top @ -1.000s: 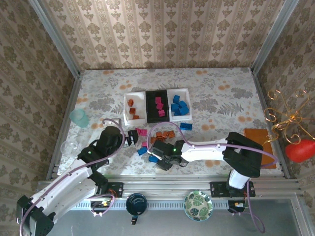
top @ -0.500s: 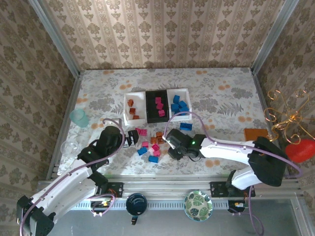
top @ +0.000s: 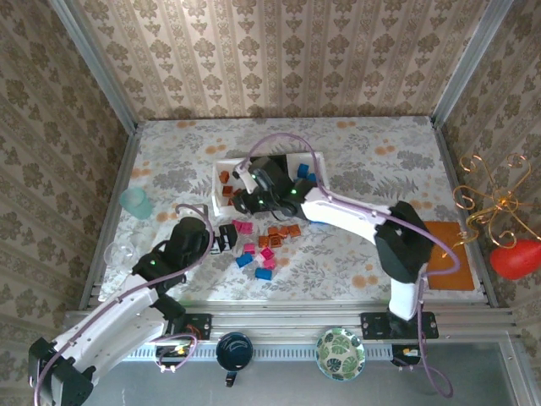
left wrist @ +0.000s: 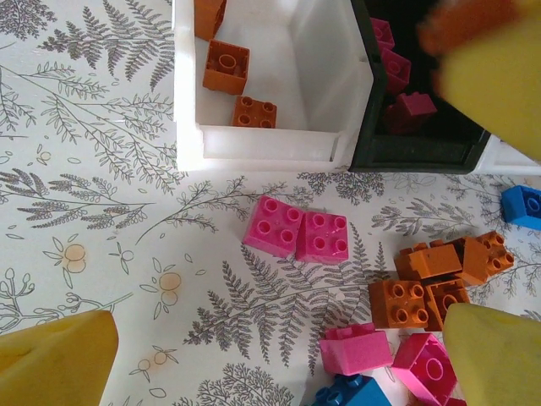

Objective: Sort the legos into containers by color

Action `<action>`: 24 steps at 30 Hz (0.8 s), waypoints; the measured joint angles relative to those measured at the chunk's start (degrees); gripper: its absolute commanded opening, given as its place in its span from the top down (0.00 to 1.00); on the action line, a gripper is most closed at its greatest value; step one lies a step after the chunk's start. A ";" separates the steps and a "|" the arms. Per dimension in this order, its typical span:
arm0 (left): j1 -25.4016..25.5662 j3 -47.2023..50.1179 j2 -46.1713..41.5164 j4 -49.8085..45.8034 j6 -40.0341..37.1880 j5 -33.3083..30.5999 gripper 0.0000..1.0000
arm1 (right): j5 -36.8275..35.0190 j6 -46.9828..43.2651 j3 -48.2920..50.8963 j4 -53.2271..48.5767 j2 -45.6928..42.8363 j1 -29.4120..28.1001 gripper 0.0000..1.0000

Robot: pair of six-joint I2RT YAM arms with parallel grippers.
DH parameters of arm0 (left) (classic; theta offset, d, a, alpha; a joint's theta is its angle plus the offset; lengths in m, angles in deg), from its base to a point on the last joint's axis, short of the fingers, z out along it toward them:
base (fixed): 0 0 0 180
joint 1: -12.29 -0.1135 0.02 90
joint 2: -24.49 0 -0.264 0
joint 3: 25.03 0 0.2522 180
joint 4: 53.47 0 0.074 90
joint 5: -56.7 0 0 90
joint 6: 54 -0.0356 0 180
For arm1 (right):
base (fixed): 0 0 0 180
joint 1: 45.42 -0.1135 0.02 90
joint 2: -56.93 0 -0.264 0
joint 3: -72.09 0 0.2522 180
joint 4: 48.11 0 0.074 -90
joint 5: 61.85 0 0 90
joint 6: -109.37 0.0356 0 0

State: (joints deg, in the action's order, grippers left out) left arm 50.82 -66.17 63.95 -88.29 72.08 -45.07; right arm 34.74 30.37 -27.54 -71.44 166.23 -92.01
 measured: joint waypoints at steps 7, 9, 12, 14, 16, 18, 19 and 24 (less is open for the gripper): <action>0.00 0.00 -0.20 -0.09 0.24 0.04 0.00 | 1.20 3.98 -18.67 -2.91 15.89 2.27 0.65; -0.02 0.00 -0.22 -0.24 0.37 0.09 0.00 | 1.22 5.49 -22.01 -3.89 18.43 2.73 0.58; -0.04 0.00 -0.22 -0.33 0.39 0.48 0.00 | 1.29 7.50 -26.60 -5.44 21.27 3.34 0.38; -0.04 0.00 -0.20 -0.33 0.39 0.85 0.00 | 1.46 8.55 -29.81 -6.51 22.71 3.61 0.32; -0.04 0.00 -0.20 -0.33 0.39 1.25 0.00 | 1.64 9.20 -31.80 -6.95 23.19 3.89 0.30; -0.04 0.00 -0.20 -0.33 0.37 1.57 0.00 | 1.66 9.77 -32.52 -6.86 23.12 4.00 0.30; -0.04 0.00 -0.20 -0.33 0.37 1.77 0.00 | 1.66 9.86 -32.50 -6.84 22.93 4.04 0.29; -0.04 0.00 1.07 0.04 -0.13 4.15 0.00 | 1.68 10.36 -21.97 -3.91 16.74 4.09 0.29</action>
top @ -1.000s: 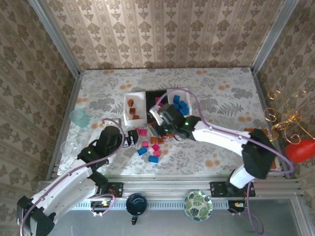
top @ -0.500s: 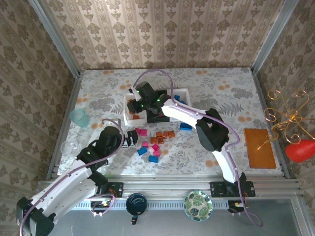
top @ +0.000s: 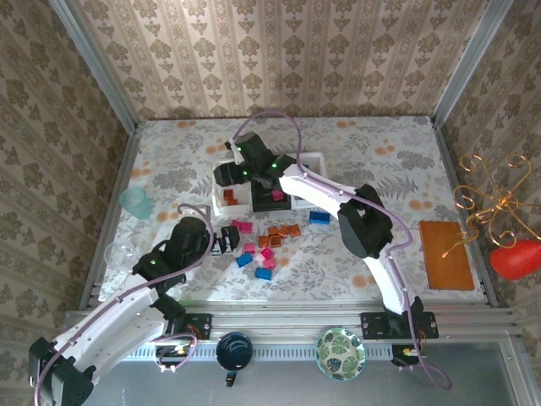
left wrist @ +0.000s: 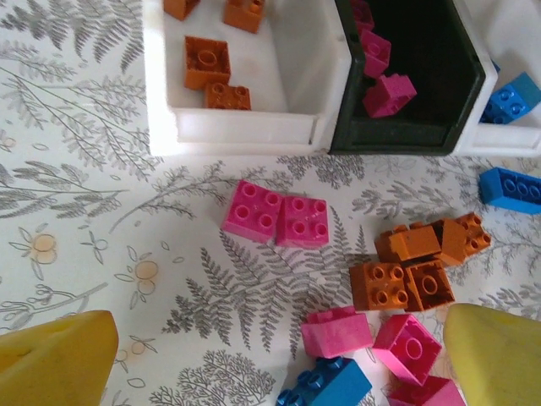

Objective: Sort the legos into containers by color

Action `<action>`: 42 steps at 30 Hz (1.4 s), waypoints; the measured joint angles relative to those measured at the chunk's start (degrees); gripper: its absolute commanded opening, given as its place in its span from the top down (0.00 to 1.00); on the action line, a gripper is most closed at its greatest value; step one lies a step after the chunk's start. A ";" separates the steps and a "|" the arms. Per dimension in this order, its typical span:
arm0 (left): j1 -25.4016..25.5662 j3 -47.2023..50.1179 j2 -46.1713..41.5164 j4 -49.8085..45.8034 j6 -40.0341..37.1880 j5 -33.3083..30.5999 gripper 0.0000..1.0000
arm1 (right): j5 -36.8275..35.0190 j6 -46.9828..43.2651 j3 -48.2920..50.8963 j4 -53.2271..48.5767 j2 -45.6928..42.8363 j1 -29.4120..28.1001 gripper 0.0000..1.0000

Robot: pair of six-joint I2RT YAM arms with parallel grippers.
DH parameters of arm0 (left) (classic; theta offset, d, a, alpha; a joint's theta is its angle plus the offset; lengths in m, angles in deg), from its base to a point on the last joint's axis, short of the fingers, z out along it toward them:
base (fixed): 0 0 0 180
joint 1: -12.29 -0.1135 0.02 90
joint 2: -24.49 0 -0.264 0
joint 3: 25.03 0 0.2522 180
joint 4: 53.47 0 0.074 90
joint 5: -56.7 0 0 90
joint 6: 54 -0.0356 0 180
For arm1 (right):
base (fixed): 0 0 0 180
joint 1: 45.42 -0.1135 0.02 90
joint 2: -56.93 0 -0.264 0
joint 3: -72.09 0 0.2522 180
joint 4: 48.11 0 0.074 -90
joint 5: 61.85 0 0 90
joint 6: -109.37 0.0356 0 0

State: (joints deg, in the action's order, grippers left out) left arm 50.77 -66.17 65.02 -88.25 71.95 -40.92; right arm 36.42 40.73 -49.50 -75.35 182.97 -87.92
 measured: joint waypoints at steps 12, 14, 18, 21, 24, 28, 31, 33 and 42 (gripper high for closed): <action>10.54 -5.55 20.41 1.03 -3.82 3.96 0.17 | -0.66 1.01 33.83 7.80 -23.87 0.04 0.29; 13.57 -7.41 23.32 0.74 -4.26 3.58 0.17 | -1.38 1.01 38.23 8.20 -26.64 0.24 0.28; 19.47 -10.73 28.70 -0.55 -5.14 2.27 0.17 | -2.97 1.07 45.62 8.31 -31.76 1.18 0.28; 22.38 -11.89 31.63 -1.57 -5.40 1.62 0.19 | -3.98 1.20 49.59 8.63 -35.41 2.58 0.28; 24.46 -13.20 34.53 -2.93 -5.57 1.22 0.19 | -4.74 1.36 51.82 8.96 -38.21 3.87 0.27; 26.93 -15.19 38.80 -3.98 -5.55 0.46 0.23 | -5.11 1.38 52.54 9.20 -40.09 4.94 0.27; 28.94 -16.61 41.88 -4.66 -5.42 -0.17 0.30 | -5.11 1.38 52.89 9.53 -40.96 5.33 0.27; 29.73 -17.38 43.34 -5.29 -5.44 -0.57 0.32 | -5.11 1.38 53.07 9.75 -41.35 5.60 0.27; 29.81 -17.55 44.46 -6.21 -5.09 -2.73 0.35 | -5.09 1.38 54.62 10.32 -42.01 6.51 0.27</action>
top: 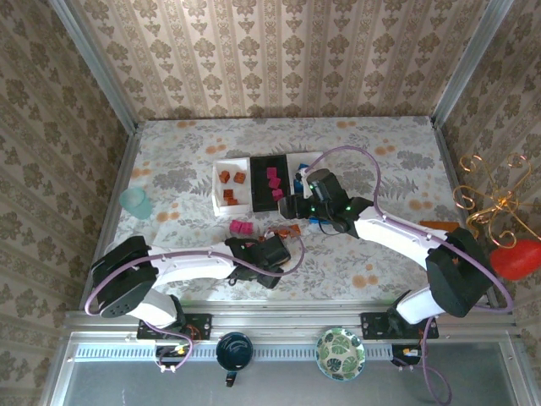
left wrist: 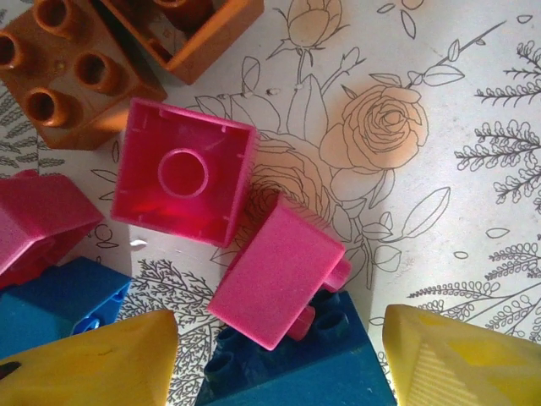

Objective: Sort the legos into containers by color

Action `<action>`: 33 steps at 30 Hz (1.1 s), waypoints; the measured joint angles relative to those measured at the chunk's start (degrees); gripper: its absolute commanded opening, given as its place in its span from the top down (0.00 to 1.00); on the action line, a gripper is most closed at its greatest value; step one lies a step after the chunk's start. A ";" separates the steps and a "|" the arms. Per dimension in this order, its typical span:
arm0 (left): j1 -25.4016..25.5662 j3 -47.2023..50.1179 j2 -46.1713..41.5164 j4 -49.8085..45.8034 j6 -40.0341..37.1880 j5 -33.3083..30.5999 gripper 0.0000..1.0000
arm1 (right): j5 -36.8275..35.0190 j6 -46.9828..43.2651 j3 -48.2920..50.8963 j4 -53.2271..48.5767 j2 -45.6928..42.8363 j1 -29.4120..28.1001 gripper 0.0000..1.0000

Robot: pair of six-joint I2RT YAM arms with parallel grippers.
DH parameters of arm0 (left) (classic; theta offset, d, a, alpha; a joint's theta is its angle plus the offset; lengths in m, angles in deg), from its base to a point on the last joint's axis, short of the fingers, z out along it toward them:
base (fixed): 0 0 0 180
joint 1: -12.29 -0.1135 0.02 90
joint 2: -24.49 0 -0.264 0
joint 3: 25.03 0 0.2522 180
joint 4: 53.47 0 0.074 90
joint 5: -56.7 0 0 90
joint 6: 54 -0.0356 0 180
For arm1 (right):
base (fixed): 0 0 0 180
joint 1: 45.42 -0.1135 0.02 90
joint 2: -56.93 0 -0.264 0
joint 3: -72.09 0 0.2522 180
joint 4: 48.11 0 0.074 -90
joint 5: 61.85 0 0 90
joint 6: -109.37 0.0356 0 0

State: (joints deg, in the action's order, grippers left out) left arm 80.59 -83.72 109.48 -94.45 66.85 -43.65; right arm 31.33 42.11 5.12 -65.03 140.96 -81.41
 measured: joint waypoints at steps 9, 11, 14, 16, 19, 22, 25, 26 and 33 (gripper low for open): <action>0.00 1.16 0.92 0.61 0.04 -0.17 0.43 | 0.00 0.00 0.09 0.00 -0.11 0.48 0.27; 0.00 1.38 0.90 0.61 0.22 -0.17 0.46 | 0.00 0.02 0.09 0.00 -0.11 0.52 0.27; 0.00 1.40 0.79 0.63 0.46 -0.20 0.50 | 0.00 0.00 0.09 0.00 -0.11 0.59 0.27; 0.00 1.62 0.57 0.68 0.50 -0.22 0.52 | 0.00 0.00 0.09 -0.02 -0.11 0.59 0.27; 0.00 2.29 -0.22 0.72 0.66 -0.37 0.53 | -0.02 0.02 0.09 -0.04 -0.11 0.59 0.27; 0.00 2.60 -0.72 0.33 0.90 -0.42 0.54 | -0.02 0.00 0.09 -0.04 -0.11 0.61 0.27; 0.00 2.67 -1.40 -0.31 1.01 -0.50 0.54 | -0.04 0.02 0.09 -0.04 -0.11 0.72 0.27; 0.00 2.67 -1.79 -0.55 1.05 -0.63 0.54 | -0.04 0.02 0.09 -0.07 -0.11 0.85 0.27; -0.09 2.16 -5.44 -2.27 1.03 -1.57 0.54 | -1.46 1.16 1.86 -0.31 -3.19 2.08 0.27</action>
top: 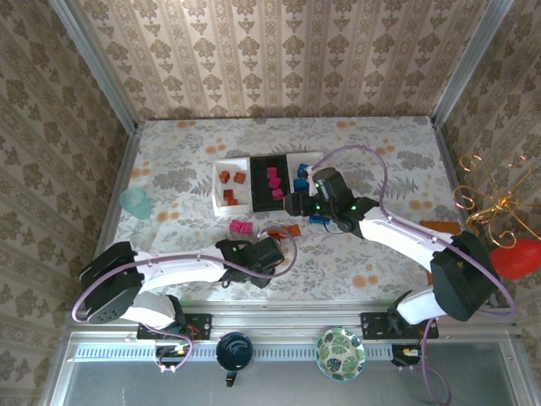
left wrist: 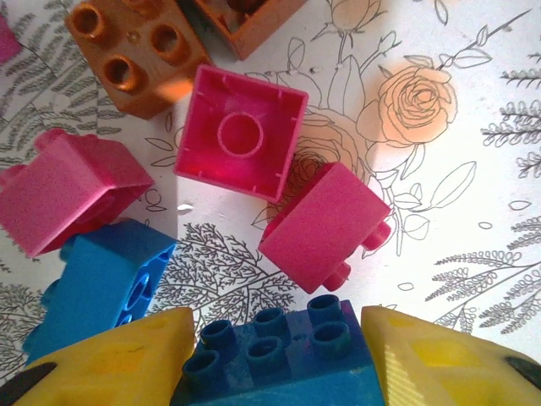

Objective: Sort the legos into containers by color

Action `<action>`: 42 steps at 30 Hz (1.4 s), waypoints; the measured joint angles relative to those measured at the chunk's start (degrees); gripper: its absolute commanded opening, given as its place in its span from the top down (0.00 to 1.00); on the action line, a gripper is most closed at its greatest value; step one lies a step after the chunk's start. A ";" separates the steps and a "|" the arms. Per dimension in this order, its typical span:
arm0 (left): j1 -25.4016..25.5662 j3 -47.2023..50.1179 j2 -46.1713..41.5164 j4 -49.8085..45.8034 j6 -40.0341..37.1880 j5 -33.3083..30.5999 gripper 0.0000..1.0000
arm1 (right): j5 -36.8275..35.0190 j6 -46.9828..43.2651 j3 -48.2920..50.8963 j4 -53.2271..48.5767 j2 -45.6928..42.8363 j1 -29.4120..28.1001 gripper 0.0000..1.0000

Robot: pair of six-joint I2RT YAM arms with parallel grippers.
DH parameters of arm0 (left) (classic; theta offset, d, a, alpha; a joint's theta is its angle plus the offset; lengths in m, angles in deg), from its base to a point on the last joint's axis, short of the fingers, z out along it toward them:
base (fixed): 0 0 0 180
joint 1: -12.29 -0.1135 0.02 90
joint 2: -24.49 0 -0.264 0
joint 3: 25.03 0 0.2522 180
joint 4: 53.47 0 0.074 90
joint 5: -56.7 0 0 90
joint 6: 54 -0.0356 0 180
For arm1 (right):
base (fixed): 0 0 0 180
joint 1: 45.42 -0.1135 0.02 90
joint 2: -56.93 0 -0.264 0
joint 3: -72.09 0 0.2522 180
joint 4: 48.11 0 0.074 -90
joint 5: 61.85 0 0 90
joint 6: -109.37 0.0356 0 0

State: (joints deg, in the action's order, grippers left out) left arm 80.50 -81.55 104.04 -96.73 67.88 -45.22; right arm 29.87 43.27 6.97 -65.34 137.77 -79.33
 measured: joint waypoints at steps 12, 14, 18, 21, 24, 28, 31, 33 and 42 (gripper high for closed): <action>-11.52 -14.71 1.66 4.57 -7.63 1.03 0.54 | -7.02 4.00 8.52 -1.68 -13.57 1.51 0.26; -14.14 -19.71 5.16 7.39 -9.35 1.95 0.54 | -7.76 4.42 8.90 -2.10 -14.05 1.51 0.26; -18.38 -29.03 14.14 11.61 -11.45 4.59 0.54 | -8.96 4.85 9.99 -2.73 -15.45 1.51 0.26; -20.74 -35.58 21.49 13.31 -12.46 6.19 0.54 | -9.33 4.87 10.93 -3.28 -16.72 1.51 0.26; -22.23 -41.72 28.15 13.81 -12.72 7.41 0.54 | -9.51 4.87 11.50 -3.85 -17.59 1.51 0.26; -23.69 -49.44 35.56 14.14 -12.68 9.27 0.53 | -9.51 4.96 11.80 -4.48 -17.90 1.51 0.26; -24.44 -54.82 39.98 14.12 -12.63 10.56 0.43 | -9.51 5.05 12.37 -4.50 -17.90 1.51 0.26; -24.76 -57.53 41.94 14.08 -12.33 11.04 0.36 | -9.49 5.05 12.59 -4.74 -17.90 1.51 0.25; -26.27 -56.48 40.52 16.24 -9.92 14.56 0.17 | -7.61 5.01 12.59 -4.57 -17.40 1.51 0.25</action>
State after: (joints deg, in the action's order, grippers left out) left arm 54.23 -138.03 144.56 -80.49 57.96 -30.67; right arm 22.26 48.27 19.56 -69.91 120.37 -77.82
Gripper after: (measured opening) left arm 0.802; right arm 0.750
